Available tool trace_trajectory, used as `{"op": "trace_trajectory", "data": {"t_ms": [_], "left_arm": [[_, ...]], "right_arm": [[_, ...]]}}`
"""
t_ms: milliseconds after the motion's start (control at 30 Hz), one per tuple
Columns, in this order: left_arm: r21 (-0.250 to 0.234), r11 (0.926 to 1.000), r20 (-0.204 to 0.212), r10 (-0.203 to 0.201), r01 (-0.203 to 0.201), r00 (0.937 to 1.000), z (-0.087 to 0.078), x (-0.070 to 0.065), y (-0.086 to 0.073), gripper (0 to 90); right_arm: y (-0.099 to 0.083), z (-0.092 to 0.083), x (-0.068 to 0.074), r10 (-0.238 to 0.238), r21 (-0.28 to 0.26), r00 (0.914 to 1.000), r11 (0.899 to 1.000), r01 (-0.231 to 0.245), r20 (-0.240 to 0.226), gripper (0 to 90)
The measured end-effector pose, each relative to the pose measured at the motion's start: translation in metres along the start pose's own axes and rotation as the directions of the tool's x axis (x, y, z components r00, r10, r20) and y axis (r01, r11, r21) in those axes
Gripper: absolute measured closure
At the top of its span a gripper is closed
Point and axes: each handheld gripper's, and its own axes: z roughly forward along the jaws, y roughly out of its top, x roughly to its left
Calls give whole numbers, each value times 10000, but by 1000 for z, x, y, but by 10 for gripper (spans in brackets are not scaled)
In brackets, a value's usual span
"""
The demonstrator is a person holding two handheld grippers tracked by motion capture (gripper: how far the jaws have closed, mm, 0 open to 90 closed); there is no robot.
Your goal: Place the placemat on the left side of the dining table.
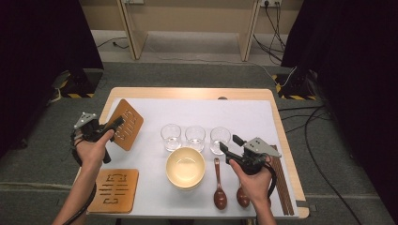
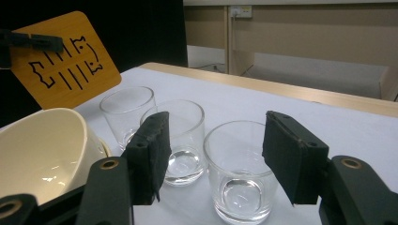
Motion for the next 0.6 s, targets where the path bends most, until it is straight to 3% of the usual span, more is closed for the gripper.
{"op": "trace_trajectory", "data": {"t_ms": [600], "left_arm": [[148, 9995, -494, -256, 263, 9985, 30, 5, 0, 857]], "right_arm": [[-3, 1, -3, 69, 75, 10000, 9999, -70, 24, 430]]}}
